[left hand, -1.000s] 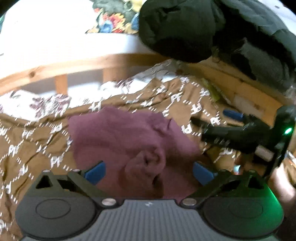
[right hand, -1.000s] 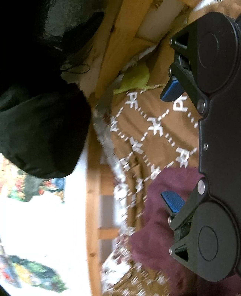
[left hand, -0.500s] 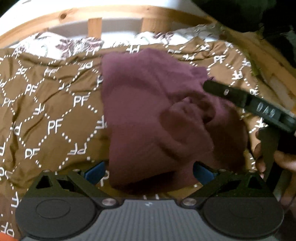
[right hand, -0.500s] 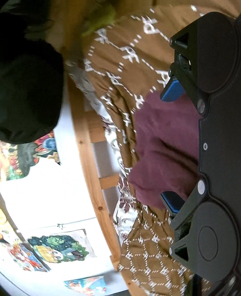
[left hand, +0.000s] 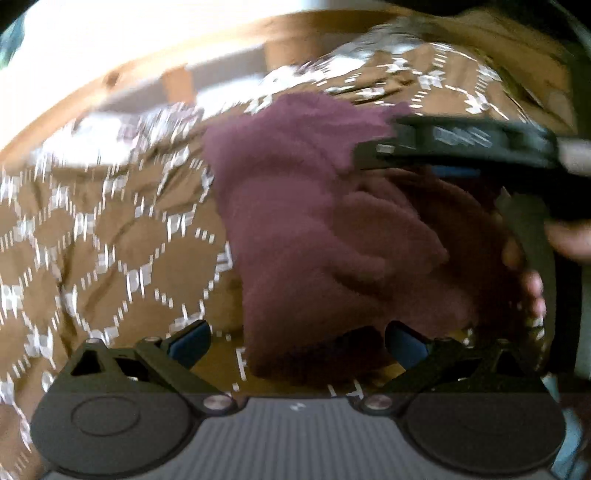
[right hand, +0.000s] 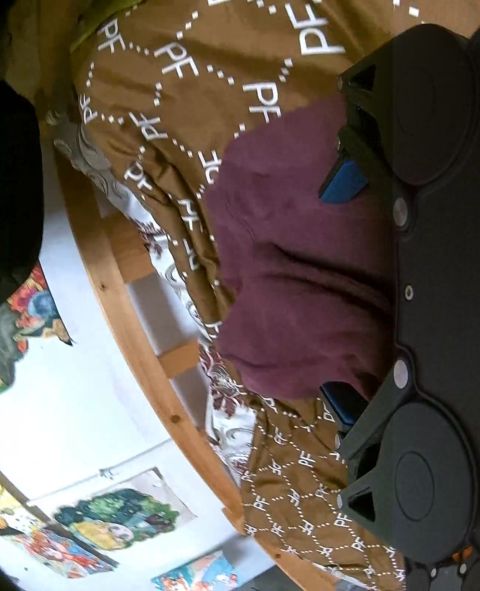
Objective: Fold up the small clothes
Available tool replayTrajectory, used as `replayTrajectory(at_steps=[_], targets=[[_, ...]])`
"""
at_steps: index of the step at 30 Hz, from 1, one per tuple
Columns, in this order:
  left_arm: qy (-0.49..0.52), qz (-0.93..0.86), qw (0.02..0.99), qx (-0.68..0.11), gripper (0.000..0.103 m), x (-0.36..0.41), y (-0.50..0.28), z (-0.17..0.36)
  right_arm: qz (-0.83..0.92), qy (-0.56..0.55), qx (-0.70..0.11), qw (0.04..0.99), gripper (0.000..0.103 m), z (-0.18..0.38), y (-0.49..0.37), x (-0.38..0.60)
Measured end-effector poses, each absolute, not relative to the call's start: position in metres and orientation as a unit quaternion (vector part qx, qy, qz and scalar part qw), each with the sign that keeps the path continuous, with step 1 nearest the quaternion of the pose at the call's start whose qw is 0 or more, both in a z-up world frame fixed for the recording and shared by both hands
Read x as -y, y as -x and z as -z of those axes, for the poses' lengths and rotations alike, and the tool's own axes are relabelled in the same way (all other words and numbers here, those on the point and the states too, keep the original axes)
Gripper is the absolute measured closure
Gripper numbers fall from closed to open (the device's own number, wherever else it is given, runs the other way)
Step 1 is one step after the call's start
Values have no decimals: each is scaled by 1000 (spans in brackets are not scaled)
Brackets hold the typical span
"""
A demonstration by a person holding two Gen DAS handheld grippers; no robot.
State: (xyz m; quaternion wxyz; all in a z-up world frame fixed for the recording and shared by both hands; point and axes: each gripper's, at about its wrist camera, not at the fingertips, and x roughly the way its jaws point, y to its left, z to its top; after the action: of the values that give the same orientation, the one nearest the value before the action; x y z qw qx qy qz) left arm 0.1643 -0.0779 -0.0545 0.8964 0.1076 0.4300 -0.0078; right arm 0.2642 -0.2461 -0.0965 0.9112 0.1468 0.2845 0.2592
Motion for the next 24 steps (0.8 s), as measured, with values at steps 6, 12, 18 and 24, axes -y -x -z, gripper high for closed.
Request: replayTrajectory(at_steps=[6,12,18,24], targets=[[-249,18,910,-331,1,114,-146,50,-286,-187,-293,893,1,100,-276,246],[-247,26,918,-309,4,122,-147,46,-283,-174,-247,910,3,87,-264,250],[-242,37,916,-319,15,123,-149,47,-317,-161,-252,900,3,88,-266,242],[-250,49,914,-317,38,123,-147,49,-300,-217,-305,878,17,107,-283,246]])
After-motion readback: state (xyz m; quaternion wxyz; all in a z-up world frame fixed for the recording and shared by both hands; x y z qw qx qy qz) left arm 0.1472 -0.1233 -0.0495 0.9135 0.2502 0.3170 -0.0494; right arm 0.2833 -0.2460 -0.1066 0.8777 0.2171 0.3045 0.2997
